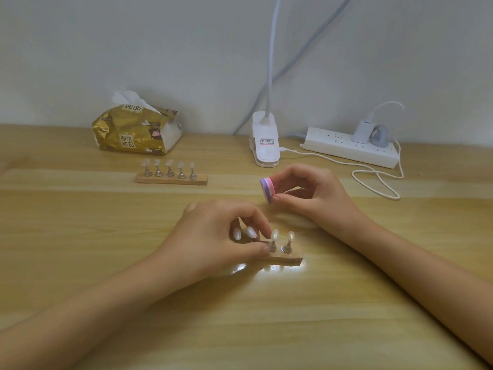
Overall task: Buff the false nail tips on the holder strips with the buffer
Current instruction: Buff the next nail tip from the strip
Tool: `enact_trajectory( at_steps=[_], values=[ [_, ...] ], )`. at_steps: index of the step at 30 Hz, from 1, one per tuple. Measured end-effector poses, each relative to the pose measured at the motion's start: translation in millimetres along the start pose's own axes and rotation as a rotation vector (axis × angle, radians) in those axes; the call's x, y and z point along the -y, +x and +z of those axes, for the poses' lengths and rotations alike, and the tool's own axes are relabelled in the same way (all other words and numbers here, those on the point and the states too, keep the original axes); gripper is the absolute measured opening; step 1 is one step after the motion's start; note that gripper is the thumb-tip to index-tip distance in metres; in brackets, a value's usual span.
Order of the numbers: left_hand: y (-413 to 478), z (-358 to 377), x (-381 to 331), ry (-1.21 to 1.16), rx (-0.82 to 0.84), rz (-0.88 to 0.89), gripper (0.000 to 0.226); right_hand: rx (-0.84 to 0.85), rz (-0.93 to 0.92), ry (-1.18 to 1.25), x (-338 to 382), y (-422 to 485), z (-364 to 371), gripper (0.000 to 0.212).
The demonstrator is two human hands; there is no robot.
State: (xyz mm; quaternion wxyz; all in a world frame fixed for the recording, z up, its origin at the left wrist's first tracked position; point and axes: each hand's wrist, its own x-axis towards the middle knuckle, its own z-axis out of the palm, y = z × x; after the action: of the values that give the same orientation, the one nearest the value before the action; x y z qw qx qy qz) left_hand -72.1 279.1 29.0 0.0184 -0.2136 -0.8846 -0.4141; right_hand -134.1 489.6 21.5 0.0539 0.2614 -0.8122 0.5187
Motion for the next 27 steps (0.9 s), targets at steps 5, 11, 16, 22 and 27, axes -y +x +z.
enact_trajectory(
  at_steps=[5, 11, 16, 22, 27],
  values=[
    [-2.0, 2.6, -5.9, 0.053, -0.008, 0.096, 0.014, -0.018, 0.026, 0.028, 0.2, 0.4, -0.5, 0.02],
    [-10.0, 4.4, -16.0, 0.087, -0.174, 0.263, 0.006, -0.044, 0.03, 0.057, 0.7, -0.5, -1.4, 0.018],
    [18.8, -23.7, 0.3, -0.265, -0.22, 0.073, 0.008, -0.066, 0.009, 0.02, 1.7, 1.2, -0.8, 0.026],
    [34.1, -14.4, 32.0, -0.123, -0.072, -0.044, 0.015, -0.018, -0.053, -0.1, 8.2, -0.7, 3.3, 0.013],
    [35.1, -11.8, 35.5, -0.065, -0.112, -0.006, 0.018, -0.014, -0.147, -0.125, 12.7, -1.5, 14.4, 0.015]
  ],
)
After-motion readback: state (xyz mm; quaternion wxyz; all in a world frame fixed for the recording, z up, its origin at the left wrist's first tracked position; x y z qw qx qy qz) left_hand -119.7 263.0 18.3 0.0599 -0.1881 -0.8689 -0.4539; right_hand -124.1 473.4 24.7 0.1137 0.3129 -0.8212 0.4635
